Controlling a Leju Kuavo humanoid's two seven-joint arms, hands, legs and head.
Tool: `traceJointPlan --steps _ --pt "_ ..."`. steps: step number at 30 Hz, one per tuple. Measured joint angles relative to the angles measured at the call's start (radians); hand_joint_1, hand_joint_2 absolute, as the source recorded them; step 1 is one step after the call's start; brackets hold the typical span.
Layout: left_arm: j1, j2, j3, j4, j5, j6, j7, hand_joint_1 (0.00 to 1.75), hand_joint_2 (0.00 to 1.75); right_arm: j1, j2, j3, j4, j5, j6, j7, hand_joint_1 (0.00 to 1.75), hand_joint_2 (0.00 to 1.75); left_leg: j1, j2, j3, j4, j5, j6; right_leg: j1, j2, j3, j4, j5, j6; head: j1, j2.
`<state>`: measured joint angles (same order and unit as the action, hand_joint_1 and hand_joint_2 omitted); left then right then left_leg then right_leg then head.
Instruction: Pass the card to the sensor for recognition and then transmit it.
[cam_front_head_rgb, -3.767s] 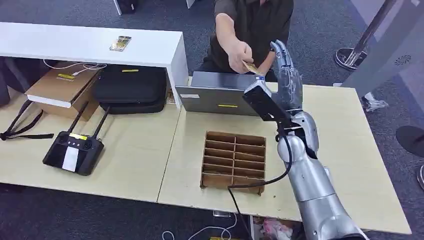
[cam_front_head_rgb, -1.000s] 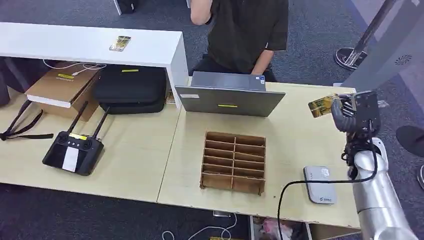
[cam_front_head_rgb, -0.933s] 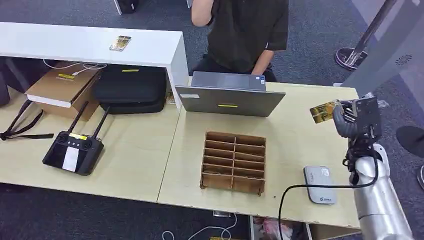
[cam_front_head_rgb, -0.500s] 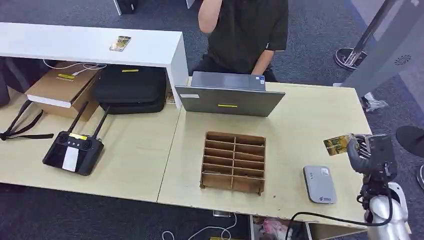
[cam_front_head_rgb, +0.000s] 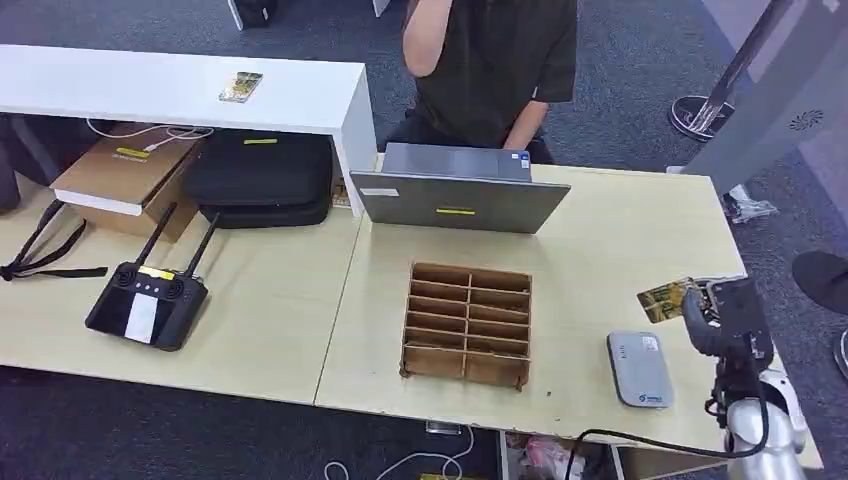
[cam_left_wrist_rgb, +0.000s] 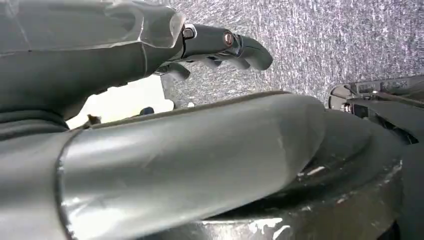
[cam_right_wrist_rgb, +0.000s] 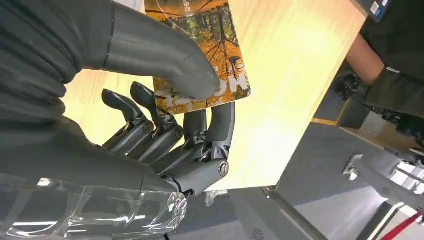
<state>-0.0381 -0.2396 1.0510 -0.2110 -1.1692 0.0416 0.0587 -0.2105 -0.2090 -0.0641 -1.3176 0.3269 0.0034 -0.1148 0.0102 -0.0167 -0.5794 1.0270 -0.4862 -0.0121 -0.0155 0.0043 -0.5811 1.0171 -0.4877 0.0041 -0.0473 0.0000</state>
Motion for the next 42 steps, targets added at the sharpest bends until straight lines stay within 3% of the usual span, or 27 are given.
traceJointPlan --steps 9,16,25,42 --pt "0.000 0.003 -0.005 0.000 -0.006 -0.001 -0.006 0.00 0.00 -0.054 0.016 0.036 0.113 0.068 0.005 0.000 1.75 1.75 0.000 0.000 0.000 0.000 0.000 0.000 0.000 0.000 0.000 0.000 0.000 0.000 0.000 0.000" --pt "0.001 0.004 -0.005 0.000 -0.005 -0.005 -0.003 0.00 0.00 -0.071 0.004 0.054 0.169 0.196 -0.019 0.057 1.75 1.75 0.000 0.000 0.000 0.000 0.000 0.000 0.000 0.000 0.000 0.000 0.000 0.000 0.000 0.000" --pt "0.003 0.007 -0.004 0.000 -0.005 -0.011 0.003 0.00 0.00 -0.018 -0.042 0.011 0.118 0.286 0.014 0.122 1.75 1.75 0.000 0.000 0.000 0.000 0.000 0.000 0.000 0.000 0.000 0.000 0.000 0.000 0.000 0.000" --pt "0.006 0.008 -0.004 0.000 -0.007 -0.022 0.005 0.00 0.00 0.041 -0.066 -0.058 0.059 0.301 0.048 0.106 1.75 1.75 0.000 0.000 0.001 0.000 0.000 0.000 0.000 0.000 0.000 0.000 0.000 0.000 0.000 0.000"
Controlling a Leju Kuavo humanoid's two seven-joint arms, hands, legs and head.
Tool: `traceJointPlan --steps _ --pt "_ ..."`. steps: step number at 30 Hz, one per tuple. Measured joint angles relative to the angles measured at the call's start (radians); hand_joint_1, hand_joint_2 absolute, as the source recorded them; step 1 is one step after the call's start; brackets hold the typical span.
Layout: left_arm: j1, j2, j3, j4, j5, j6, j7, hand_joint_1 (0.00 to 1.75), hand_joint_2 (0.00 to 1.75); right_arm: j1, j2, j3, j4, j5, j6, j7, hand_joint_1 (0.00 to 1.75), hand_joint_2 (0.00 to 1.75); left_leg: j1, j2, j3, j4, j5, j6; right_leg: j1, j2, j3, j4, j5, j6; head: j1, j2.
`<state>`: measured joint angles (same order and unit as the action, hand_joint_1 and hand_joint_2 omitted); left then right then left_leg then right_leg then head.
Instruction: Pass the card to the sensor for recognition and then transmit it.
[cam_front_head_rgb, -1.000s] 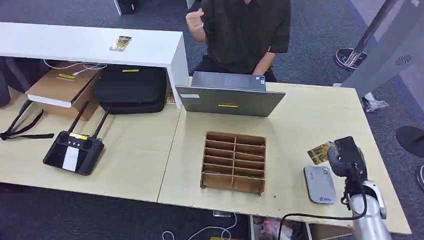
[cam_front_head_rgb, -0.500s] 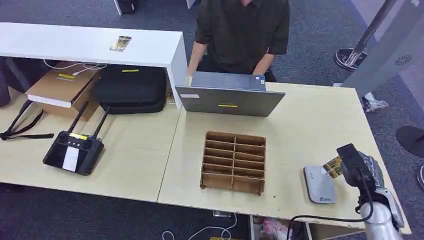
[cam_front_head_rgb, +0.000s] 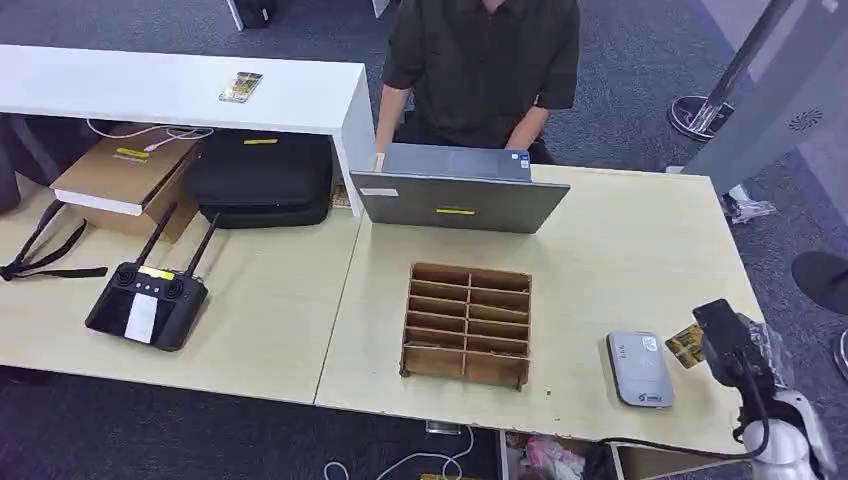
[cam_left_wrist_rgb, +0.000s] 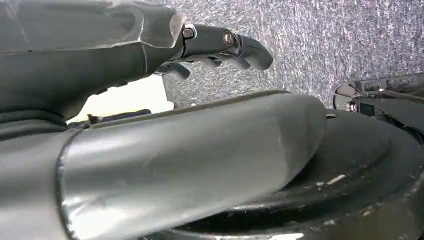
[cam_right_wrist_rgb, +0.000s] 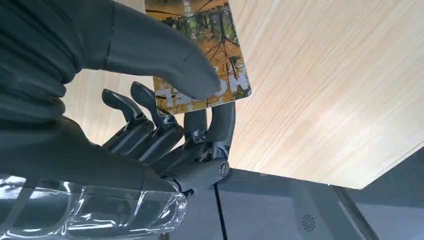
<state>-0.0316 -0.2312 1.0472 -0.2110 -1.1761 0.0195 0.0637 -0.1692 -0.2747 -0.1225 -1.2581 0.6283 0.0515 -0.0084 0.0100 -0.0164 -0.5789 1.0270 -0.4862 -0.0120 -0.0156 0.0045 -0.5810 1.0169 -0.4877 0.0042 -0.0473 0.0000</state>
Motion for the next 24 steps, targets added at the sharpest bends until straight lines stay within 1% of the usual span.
traceJointPlan --steps 3,10,18,24 --pt "0.000 0.000 0.000 0.000 0.000 -0.001 0.000 0.00 0.00 0.000 0.003 0.000 0.000 0.009 0.011 -0.002 1.75 1.75 0.000 0.000 0.000 0.000 0.000 0.000 0.000 0.000 0.000 0.000 0.000 0.000 0.000 0.000" --pt "-0.001 0.000 0.000 0.000 -0.008 -0.004 0.000 0.00 0.00 0.000 0.035 0.030 0.022 0.000 0.021 -0.002 1.75 1.75 0.000 0.000 0.000 0.000 0.000 0.000 0.000 0.000 0.000 0.000 0.000 0.000 0.000 0.000" --pt "-0.004 0.003 -0.005 0.000 -0.020 -0.011 0.000 0.00 0.00 -0.010 0.050 0.071 0.090 -0.007 -0.012 -0.002 1.75 1.75 0.000 0.000 0.000 0.000 0.000 0.000 0.000 0.000 0.000 0.000 0.000 0.000 0.000 0.000" --pt "-0.007 0.005 -0.014 0.000 -0.026 -0.016 0.003 0.00 0.00 -0.019 0.050 0.080 0.114 0.006 -0.029 0.013 1.75 1.75 0.000 0.000 0.000 0.000 0.000 0.000 0.000 0.000 0.000 0.000 0.000 0.000 0.000 0.000"
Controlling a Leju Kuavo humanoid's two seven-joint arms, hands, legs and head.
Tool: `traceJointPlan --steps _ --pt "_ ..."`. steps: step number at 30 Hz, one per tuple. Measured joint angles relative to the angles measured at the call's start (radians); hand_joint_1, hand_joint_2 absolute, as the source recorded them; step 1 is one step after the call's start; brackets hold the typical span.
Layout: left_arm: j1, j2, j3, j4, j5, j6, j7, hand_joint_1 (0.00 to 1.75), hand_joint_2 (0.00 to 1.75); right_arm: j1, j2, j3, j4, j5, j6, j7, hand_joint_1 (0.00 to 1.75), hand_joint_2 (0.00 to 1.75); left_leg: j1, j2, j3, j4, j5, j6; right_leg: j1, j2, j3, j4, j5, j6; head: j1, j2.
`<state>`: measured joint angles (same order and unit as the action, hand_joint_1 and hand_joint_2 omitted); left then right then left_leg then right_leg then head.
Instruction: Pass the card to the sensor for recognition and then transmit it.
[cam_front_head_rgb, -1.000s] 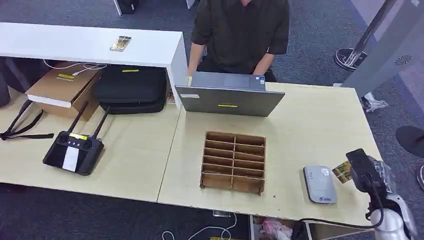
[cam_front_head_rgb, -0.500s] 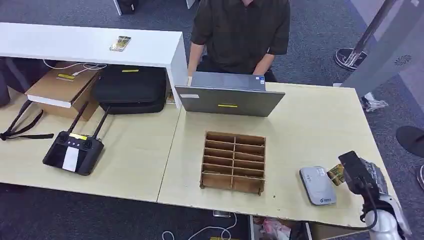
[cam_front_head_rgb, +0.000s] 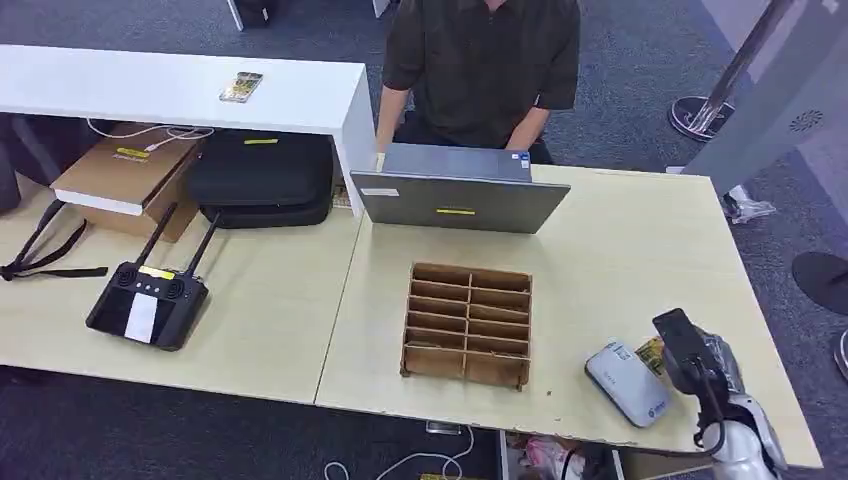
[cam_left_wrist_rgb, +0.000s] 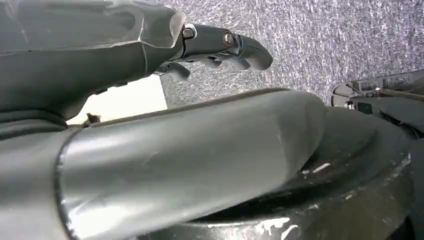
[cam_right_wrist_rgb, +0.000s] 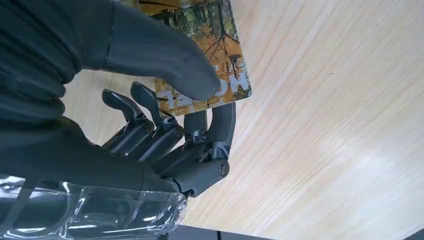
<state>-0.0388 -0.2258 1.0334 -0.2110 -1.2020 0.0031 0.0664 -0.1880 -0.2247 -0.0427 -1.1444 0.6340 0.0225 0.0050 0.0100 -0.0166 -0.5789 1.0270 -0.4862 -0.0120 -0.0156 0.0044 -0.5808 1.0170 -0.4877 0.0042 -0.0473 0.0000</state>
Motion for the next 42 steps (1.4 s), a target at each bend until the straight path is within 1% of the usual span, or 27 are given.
traceJointPlan --steps 4,10,16,18,20,22,26,33,37,42 --pt "0.000 0.001 0.000 0.000 0.002 0.000 0.000 0.00 0.00 0.000 0.000 0.000 0.002 0.007 -0.005 0.003 1.75 1.75 0.000 0.000 0.000 0.000 0.000 0.000 0.000 0.000 0.000 0.000 0.000 0.000 0.000 0.000" --pt "0.000 0.001 0.000 0.000 0.011 0.003 -0.006 0.00 0.00 -0.001 -0.002 0.001 -0.015 0.053 -0.051 0.016 1.75 1.75 0.000 0.000 0.000 0.000 0.000 0.000 0.000 0.000 0.000 0.000 0.000 0.000 0.000 0.000" --pt "0.001 -0.002 0.000 0.000 0.019 0.007 -0.019 0.00 0.00 -0.004 -0.011 0.002 -0.096 0.112 -0.136 0.018 1.75 1.75 0.000 0.000 0.000 0.000 0.000 0.000 0.000 0.000 0.000 0.000 0.000 0.000 0.000 0.000" --pt "0.001 -0.002 0.000 0.000 0.021 0.007 -0.024 0.00 0.00 -0.004 -0.014 0.002 -0.137 0.128 -0.154 0.018 1.75 1.75 0.000 0.000 0.000 0.000 0.000 0.000 0.000 0.000 0.000 0.000 0.000 0.000 0.000 0.000" --pt "0.001 -0.002 0.000 0.000 0.024 0.007 -0.026 0.00 0.00 -0.002 -0.019 0.001 -0.170 0.139 -0.158 0.021 1.75 1.75 0.000 0.000 0.000 0.000 0.000 0.000 0.000 0.000 0.000 0.000 0.000 0.000 0.000 0.000" --pt "0.001 -0.004 0.000 0.000 0.026 0.007 -0.027 0.00 0.00 0.007 -0.020 -0.001 -0.226 0.164 -0.151 0.029 1.75 1.75 0.000 0.000 0.000 0.000 0.000 0.000 0.000 0.000 0.000 0.000 0.000 0.000 0.000 0.000" --pt "0.001 -0.007 0.001 0.000 0.029 0.006 -0.027 0.00 0.00 0.026 -0.020 -0.001 -0.309 0.185 -0.098 0.059 1.75 1.75 0.000 0.000 0.000 0.000 0.000 0.000 0.000 0.000 0.000 0.000 0.000 0.000 0.000 0.000" --pt "0.000 -0.007 0.002 0.000 0.034 0.003 -0.027 0.00 0.00 0.115 -0.020 -0.002 -0.430 0.188 -0.014 0.131 1.75 1.75 0.000 0.000 0.000 0.000 0.000 0.000 0.000 0.000 0.000 0.000 0.000 0.000 0.000 0.000" --pt "0.000 -0.008 0.011 0.000 0.046 -0.001 -0.027 0.00 0.00 0.168 -0.020 -0.002 -0.491 0.183 0.001 0.155 1.75 1.75 0.000 0.000 0.000 0.000 0.000 0.000 0.000 0.000 0.000 0.000 0.000 0.000 0.000 0.000" --pt "-0.001 -0.014 0.022 0.000 0.058 -0.004 -0.025 0.00 0.00 0.242 -0.018 -0.004 -0.568 0.166 0.005 0.203 1.75 1.75 0.000 0.000 0.000 0.000 0.000 0.000 0.000 0.000 0.000 0.000 0.000 0.000 0.000 0.000"
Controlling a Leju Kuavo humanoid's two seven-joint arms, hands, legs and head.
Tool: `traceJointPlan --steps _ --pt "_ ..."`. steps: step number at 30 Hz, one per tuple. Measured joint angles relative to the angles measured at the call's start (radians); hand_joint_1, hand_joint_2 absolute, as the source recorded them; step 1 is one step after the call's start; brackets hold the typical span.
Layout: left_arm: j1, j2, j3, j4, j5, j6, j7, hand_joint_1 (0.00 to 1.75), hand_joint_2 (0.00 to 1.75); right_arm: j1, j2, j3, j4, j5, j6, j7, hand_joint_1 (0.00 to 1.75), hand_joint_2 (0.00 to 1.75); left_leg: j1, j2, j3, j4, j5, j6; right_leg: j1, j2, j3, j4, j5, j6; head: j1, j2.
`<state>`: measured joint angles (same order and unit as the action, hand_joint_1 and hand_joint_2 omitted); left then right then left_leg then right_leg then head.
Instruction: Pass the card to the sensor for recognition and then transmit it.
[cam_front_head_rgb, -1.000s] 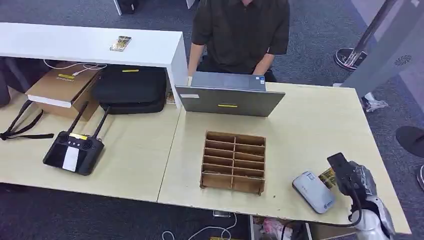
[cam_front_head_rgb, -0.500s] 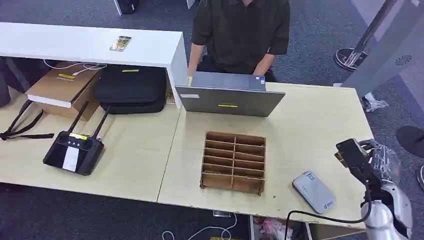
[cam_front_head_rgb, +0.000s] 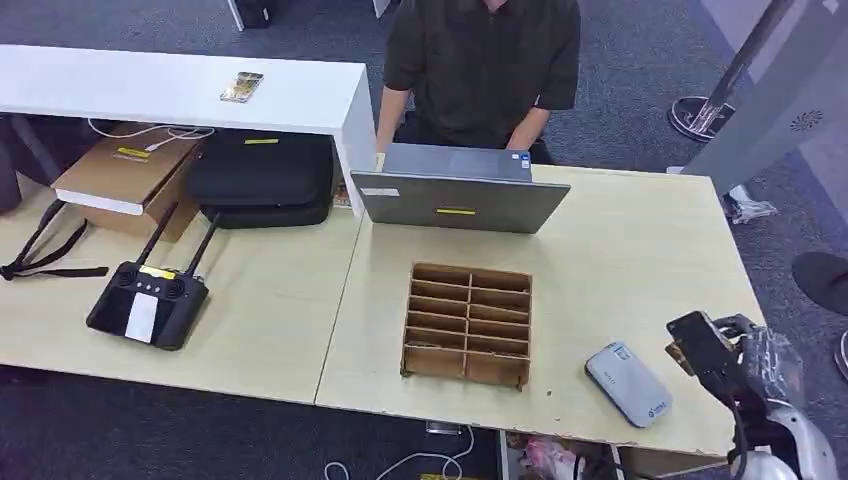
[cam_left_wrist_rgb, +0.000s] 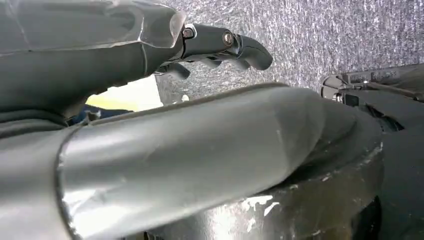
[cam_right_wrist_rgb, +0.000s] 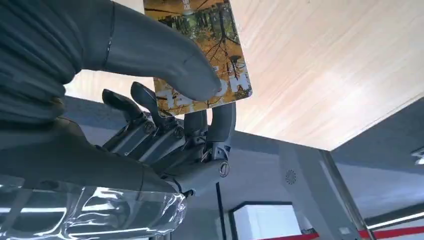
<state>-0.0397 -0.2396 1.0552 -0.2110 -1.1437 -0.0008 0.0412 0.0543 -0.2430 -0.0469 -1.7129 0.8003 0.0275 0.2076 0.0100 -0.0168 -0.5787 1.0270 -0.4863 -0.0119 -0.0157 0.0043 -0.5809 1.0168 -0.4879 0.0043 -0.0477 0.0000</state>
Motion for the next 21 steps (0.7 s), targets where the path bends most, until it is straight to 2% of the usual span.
traceJointPlan --steps 4,10,16,21 --pt "-0.001 -0.003 0.010 0.000 0.013 -0.002 0.004 0.00 0.00 0.066 0.013 -0.003 -0.054 -0.016 -0.001 0.021 1.75 1.75 0.000 0.000 0.000 0.000 0.000 0.000 0.000 0.000 0.000 0.000 0.000 0.000 0.000 0.000" --pt "-0.004 -0.008 0.024 0.000 0.026 -0.003 0.004 0.00 0.00 0.111 0.043 -0.007 -0.072 -0.023 -0.009 0.046 1.75 1.75 0.000 0.000 0.000 0.000 0.000 0.000 0.000 0.000 0.000 0.000 0.000 0.000 0.000 0.000" --pt "-0.010 -0.011 0.025 0.000 0.026 -0.006 0.004 0.00 0.00 0.100 0.080 -0.012 -0.038 -0.035 -0.026 0.066 1.75 1.75 0.000 0.000 0.000 0.000 0.000 0.000 0.000 0.001 0.000 0.000 0.000 0.000 0.000 0.000" --pt "-0.020 -0.013 0.025 0.000 0.018 -0.007 0.004 0.00 0.00 0.060 0.135 -0.010 0.024 -0.028 -0.043 0.068 1.75 1.75 0.000 0.000 0.000 0.000 0.000 0.000 0.000 0.001 0.000 0.000 0.000 0.000 0.000 0.000"
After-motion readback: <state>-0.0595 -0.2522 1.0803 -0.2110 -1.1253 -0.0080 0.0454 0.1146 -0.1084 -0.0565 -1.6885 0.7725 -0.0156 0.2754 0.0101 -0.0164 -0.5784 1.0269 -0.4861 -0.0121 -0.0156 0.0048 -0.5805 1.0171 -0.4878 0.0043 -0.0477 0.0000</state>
